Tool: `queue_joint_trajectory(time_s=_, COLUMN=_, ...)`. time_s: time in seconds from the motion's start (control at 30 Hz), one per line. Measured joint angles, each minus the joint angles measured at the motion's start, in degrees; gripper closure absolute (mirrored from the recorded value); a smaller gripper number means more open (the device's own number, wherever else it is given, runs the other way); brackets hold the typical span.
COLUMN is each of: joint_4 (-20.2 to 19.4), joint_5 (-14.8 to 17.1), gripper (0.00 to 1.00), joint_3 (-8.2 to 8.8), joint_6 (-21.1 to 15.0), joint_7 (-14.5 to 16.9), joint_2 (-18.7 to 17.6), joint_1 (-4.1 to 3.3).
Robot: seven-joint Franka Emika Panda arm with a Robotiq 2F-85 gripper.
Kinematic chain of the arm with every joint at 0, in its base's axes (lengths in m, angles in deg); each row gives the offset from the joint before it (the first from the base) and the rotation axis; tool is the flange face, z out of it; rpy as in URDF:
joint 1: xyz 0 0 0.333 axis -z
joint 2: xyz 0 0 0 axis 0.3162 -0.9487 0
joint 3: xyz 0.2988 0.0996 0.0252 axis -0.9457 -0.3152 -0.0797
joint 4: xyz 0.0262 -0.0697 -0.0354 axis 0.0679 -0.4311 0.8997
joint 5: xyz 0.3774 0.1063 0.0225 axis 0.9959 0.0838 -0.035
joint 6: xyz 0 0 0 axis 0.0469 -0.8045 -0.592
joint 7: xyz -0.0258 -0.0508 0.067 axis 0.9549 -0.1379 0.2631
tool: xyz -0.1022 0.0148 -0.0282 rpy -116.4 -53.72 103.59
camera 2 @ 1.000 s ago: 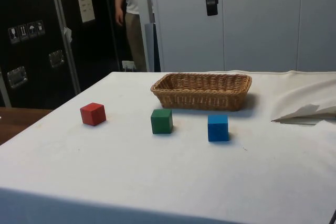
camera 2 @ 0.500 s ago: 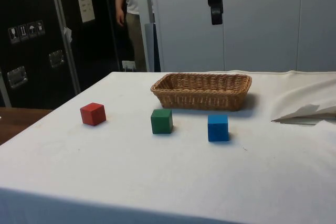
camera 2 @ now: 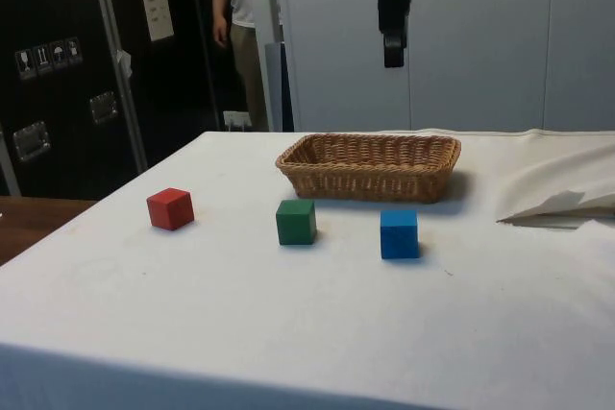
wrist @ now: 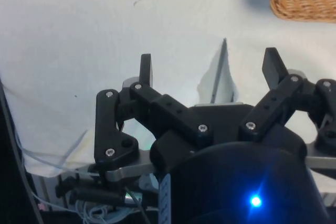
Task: Pick up the blue cube and place it into the basket.
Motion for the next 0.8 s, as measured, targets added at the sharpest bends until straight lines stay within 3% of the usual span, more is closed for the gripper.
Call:
queue_joint_trajectory(time_s=0.27, joint_4=-1.9, joint_5=2.4, gripper=0.0, joint_3=-0.97, joint_6=-4.0, joint_7=0.1, joint_2=-1.4, joint_1=-0.06)
queue_joint_trajectory(time_s=0.5, joint_4=-3.5, joint_5=4.5, gripper=0.0, joint_3=-2.52, joint_6=-9.4, joint_7=0.2, joint_2=-5.6, joint_1=-0.06)
queue_joint_trajectory(time_s=0.8, joint_4=-4.0, joint_5=4.9, gripper=0.0, joint_3=-3.5, joint_6=-13.9, joint_7=0.0, joint_2=-10.4, joint_1=-0.06)
